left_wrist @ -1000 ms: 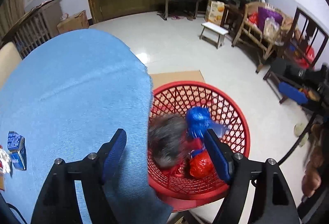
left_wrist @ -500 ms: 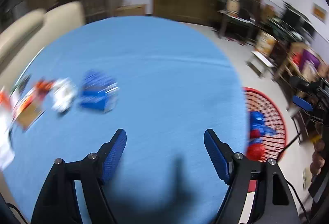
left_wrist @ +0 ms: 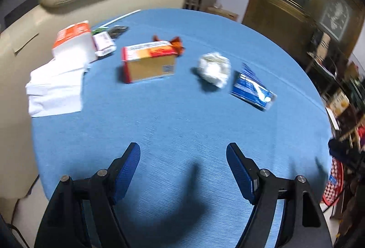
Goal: Collect trash
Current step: 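Move both tools back over the table, then grasp the white-and-red medicine box with the left tool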
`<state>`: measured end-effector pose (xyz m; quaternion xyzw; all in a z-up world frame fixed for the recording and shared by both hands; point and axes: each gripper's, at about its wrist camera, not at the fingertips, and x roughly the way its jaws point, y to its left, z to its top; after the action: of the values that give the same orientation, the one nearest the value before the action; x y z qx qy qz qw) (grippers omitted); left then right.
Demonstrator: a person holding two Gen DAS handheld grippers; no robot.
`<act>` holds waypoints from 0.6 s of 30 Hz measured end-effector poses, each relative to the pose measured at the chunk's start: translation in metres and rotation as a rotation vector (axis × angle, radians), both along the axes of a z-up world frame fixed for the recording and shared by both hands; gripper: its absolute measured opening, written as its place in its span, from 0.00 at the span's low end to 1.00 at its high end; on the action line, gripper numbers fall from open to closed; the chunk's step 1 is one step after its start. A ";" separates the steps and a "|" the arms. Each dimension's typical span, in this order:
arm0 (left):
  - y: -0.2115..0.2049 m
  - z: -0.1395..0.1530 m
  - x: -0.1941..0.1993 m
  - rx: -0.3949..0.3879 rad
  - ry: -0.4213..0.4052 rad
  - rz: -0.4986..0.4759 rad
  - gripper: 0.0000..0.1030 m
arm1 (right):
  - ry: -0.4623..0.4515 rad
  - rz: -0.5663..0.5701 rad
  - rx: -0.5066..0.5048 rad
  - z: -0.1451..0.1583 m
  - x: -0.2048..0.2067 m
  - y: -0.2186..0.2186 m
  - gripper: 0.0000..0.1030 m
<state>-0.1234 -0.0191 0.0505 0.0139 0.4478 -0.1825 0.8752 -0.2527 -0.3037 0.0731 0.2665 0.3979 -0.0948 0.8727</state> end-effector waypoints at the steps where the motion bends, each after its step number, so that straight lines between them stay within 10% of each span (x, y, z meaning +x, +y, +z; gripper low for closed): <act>1: 0.006 0.000 0.006 0.000 -0.007 0.008 0.76 | 0.008 0.016 -0.002 -0.002 0.005 0.005 0.78; 18: -0.019 0.014 0.131 0.020 -0.088 0.119 0.77 | 0.052 0.067 -0.012 -0.008 0.022 0.027 0.78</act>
<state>0.0077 -0.0383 0.0642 0.0038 0.4108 -0.1248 0.9032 -0.2303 -0.2767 0.0647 0.2451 0.4284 -0.0748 0.8665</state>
